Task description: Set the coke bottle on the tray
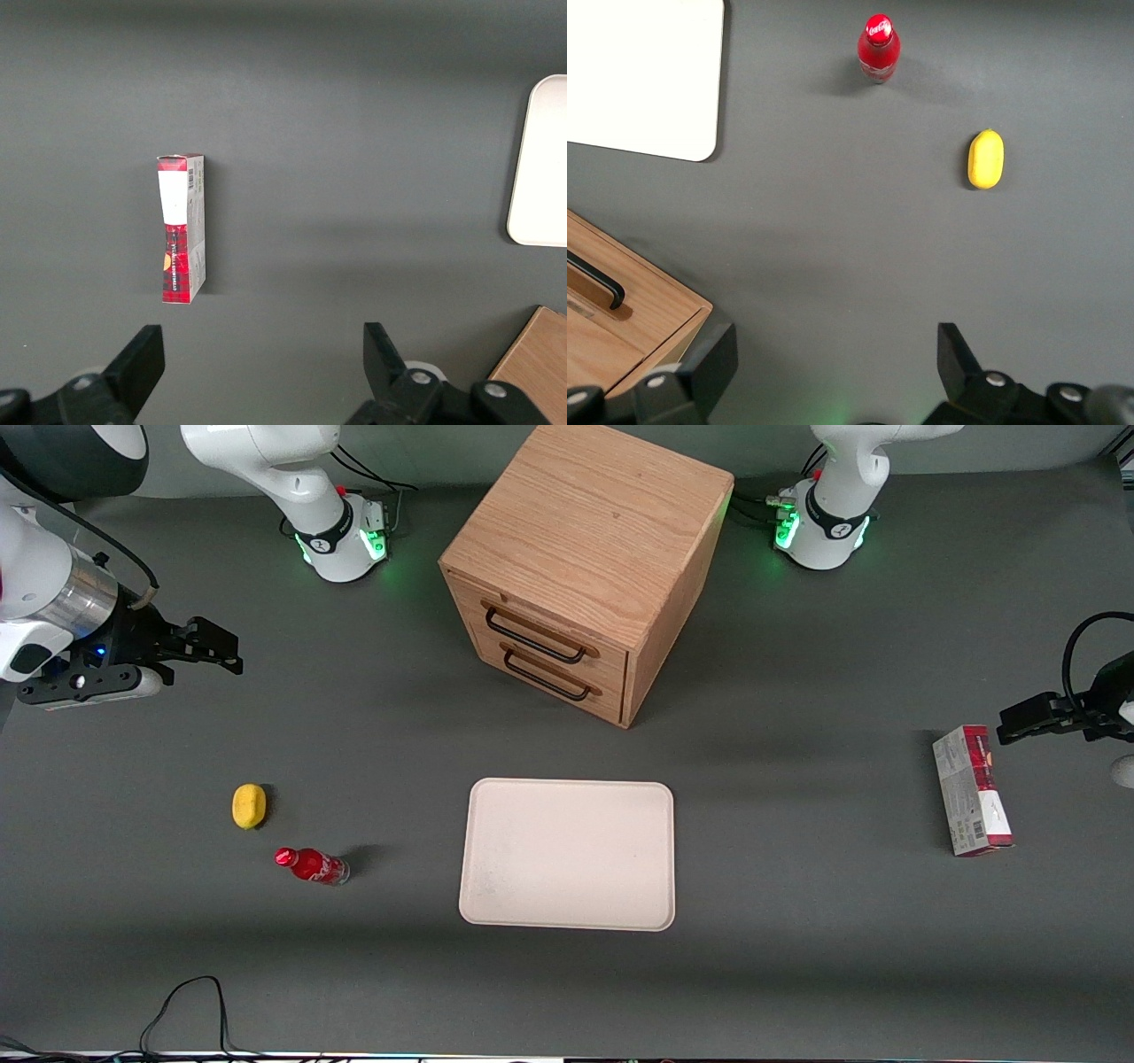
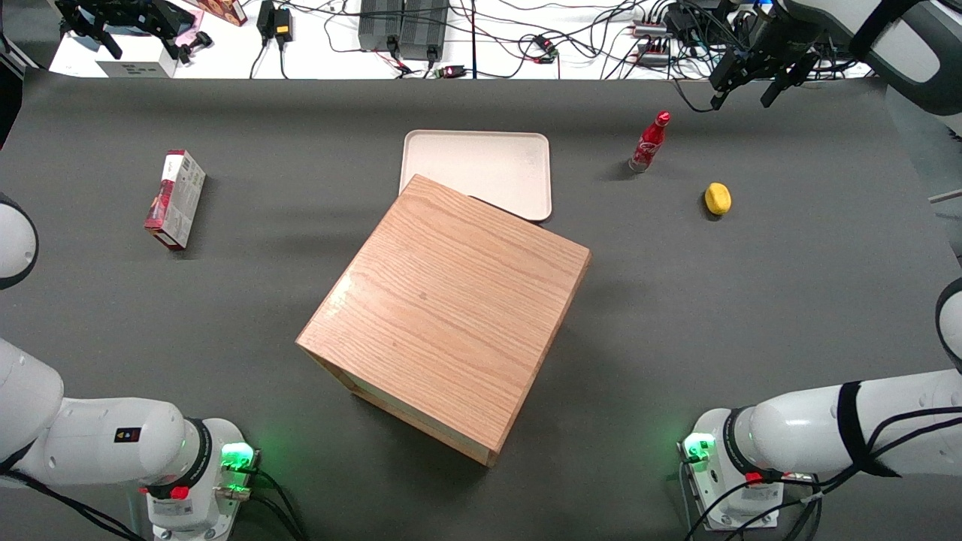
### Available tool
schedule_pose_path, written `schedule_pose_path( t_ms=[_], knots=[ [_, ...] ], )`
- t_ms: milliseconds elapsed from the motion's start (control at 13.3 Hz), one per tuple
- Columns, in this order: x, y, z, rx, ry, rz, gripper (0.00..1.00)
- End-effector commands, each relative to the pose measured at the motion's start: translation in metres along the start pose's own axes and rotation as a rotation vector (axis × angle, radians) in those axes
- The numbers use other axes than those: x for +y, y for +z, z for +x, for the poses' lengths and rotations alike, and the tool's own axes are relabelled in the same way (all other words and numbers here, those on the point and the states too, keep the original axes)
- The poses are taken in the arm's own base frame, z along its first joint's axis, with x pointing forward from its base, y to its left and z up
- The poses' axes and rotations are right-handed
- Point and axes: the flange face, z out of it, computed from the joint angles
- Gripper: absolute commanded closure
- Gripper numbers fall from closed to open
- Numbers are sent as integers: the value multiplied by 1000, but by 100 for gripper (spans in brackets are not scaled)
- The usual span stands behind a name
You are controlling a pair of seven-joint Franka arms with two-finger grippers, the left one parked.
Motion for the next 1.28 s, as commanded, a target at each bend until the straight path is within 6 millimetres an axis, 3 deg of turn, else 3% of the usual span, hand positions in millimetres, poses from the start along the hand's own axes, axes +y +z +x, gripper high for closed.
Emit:
schedule_pose_path(
  t_ms=[0, 1053, 1203],
  knots=[
    [0, -5, 1, -12, 15, -6, 0],
    [5, -6, 3, -29, 28, -8, 0],
    [6, -9, 16, -18, 26, -9, 0]
  ],
)
